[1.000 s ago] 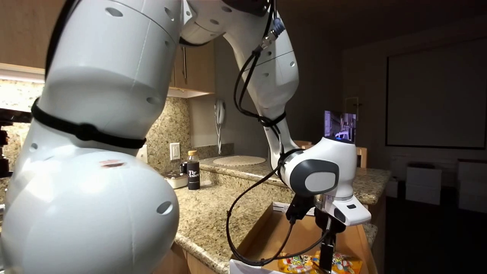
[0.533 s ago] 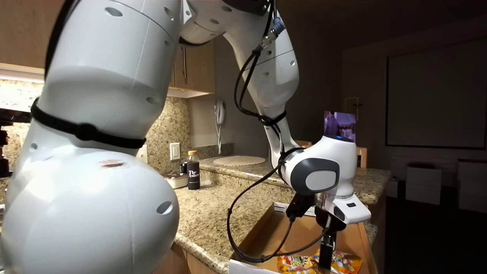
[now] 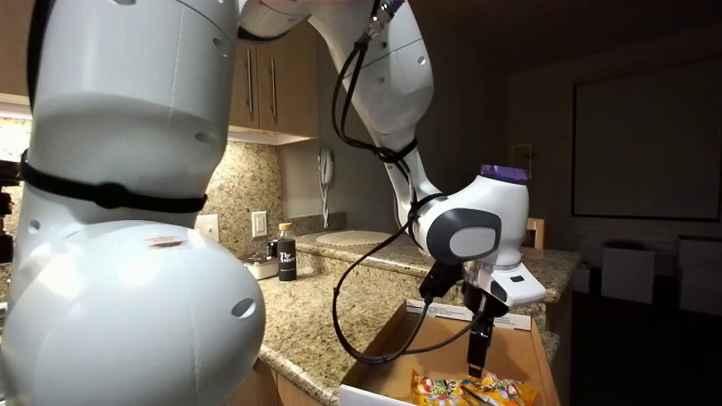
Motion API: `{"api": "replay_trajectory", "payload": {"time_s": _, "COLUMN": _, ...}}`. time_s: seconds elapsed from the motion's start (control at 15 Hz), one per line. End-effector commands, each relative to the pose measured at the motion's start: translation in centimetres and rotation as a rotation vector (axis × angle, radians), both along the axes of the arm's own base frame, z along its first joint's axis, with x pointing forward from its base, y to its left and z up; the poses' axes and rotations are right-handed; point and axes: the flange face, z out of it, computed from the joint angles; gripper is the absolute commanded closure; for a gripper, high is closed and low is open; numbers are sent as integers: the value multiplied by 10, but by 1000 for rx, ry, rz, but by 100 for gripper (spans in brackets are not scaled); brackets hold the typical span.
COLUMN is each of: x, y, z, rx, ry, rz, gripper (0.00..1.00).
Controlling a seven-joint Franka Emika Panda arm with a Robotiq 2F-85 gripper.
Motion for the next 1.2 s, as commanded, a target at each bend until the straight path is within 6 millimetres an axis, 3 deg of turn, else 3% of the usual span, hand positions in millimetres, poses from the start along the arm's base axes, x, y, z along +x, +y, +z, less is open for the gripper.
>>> {"api": "replay_trajectory", "payload": {"time_s": 0.0, "x": -41, "y": 11, "z": 16, "rx": 50, "ry": 68, "rz": 60, "gripper": 0}}
{"api": "replay_trajectory", "payload": {"time_s": 0.27, "x": -72, "y": 8, "z": 3, "rx": 58, "ry": 180, "rz": 89, "gripper": 0}}
{"api": "replay_trajectory", "payload": {"time_s": 0.47, "x": -76, "y": -2, "z": -1, "rx": 25, "ry": 183, "rz": 51, "gripper": 0}}
{"api": "replay_trajectory", "payload": {"time_s": 0.73, "x": -63, "y": -5, "z": 8, "rx": -2, "ry": 173, "rz": 32, "gripper": 0}}
{"api": "replay_trajectory", "payload": {"time_s": 1.13, "x": -32, "y": 0, "z": 4, "rx": -85, "ry": 200, "rz": 34, "gripper": 0}}
